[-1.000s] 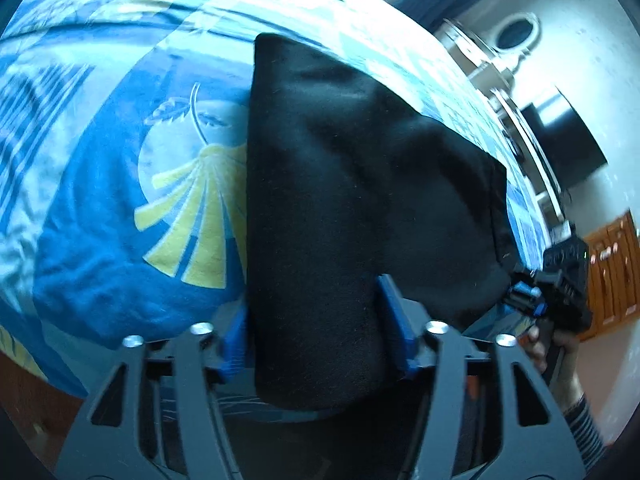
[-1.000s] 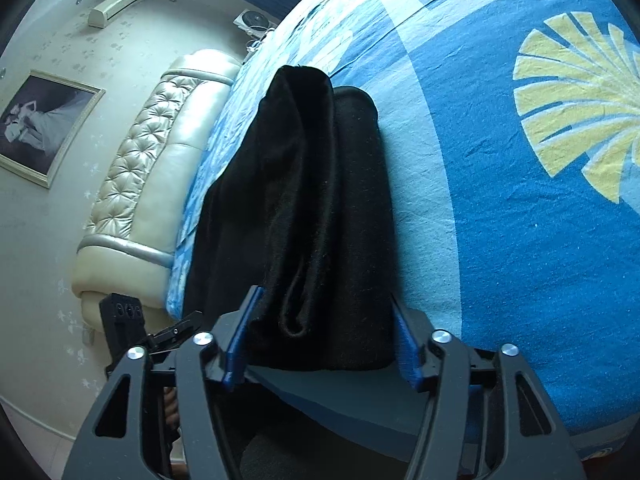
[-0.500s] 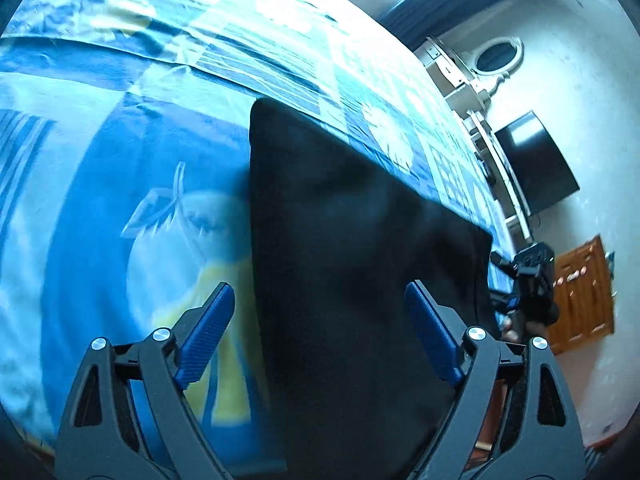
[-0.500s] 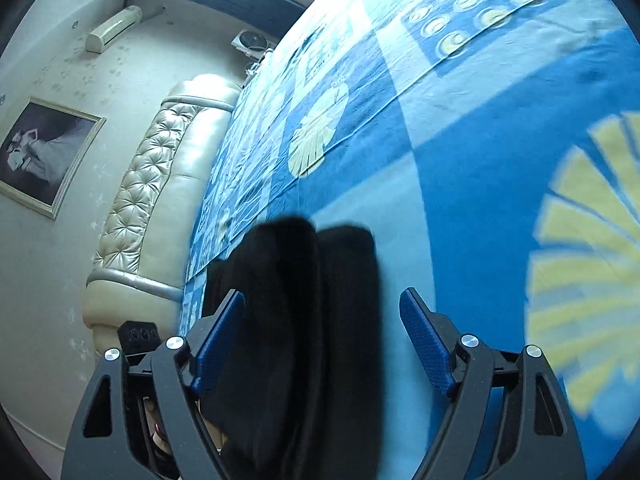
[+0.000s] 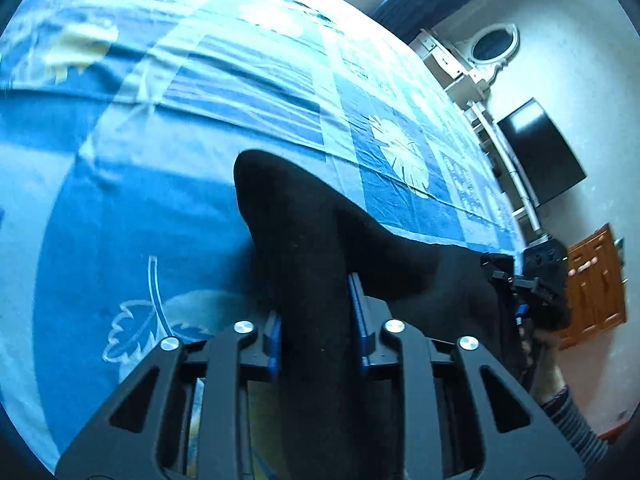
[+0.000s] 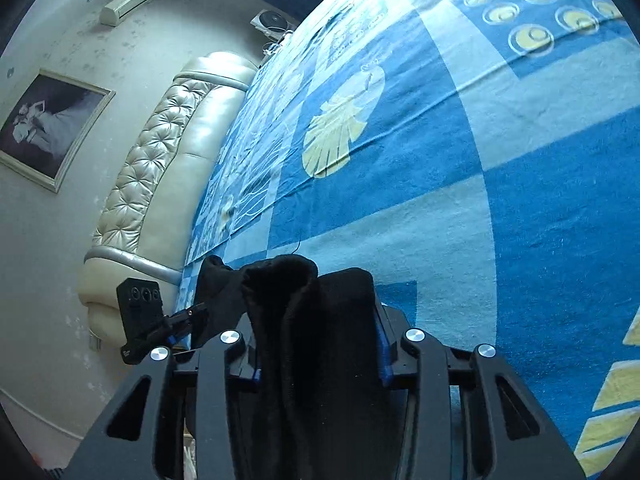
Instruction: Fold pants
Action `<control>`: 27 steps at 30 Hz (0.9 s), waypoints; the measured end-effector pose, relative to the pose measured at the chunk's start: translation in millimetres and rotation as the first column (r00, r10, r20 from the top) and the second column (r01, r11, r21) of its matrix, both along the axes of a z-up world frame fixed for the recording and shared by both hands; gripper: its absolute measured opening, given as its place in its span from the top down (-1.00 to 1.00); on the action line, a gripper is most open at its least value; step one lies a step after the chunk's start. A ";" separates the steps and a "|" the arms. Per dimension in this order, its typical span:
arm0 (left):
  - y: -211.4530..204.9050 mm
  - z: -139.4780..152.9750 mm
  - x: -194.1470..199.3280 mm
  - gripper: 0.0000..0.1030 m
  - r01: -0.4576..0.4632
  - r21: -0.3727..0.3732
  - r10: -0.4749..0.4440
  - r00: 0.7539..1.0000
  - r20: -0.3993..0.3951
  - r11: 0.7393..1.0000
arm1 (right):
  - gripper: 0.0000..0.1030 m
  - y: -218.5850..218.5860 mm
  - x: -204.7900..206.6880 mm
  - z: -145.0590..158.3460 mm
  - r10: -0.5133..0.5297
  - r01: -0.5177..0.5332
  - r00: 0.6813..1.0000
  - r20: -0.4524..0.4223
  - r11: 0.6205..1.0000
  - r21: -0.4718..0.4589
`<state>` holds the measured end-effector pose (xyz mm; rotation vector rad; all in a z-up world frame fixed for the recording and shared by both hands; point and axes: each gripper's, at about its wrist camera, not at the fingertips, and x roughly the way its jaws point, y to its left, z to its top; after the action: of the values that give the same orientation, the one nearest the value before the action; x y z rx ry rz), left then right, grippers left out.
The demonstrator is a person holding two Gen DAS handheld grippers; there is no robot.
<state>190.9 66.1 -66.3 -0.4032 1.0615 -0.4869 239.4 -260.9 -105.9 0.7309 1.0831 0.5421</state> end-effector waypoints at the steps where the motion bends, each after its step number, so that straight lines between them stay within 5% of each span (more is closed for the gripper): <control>1: -2.0 2.4 2.1 0.55 0.001 0.015 -0.001 1.000 0.005 1.000 | 0.29 -1.5 1.3 1.7 -0.005 0.005 1.000 0.011 1.000 0.004; 10: 1.7 29.4 59.3 0.56 -0.060 0.121 0.052 0.996 0.070 0.991 | 0.31 9.9 54.1 14.4 -0.047 0.043 0.996 0.079 0.998 0.048; 15: 8.2 11.4 88.5 0.54 -0.090 0.197 0.086 0.996 0.029 0.976 | 0.31 17.2 79.9 -1.5 -0.059 0.058 0.997 0.045 0.998 0.024; 19: 7.4 4.5 85.1 0.50 -0.084 0.206 0.077 0.996 0.043 0.975 | 0.31 5.1 81.9 -29.0 -0.089 0.091 0.996 -0.021 0.993 0.076; 27: 7.9 -1.0 86.5 0.44 -0.088 0.200 0.079 0.996 0.052 0.976 | 0.31 3.4 82.5 -33.3 -0.094 0.096 0.995 -0.023 0.990 0.104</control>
<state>277.4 74.0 -67.3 -0.2545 1.0366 -0.3077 321.9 -257.5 -139.2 0.8764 1.0370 0.5147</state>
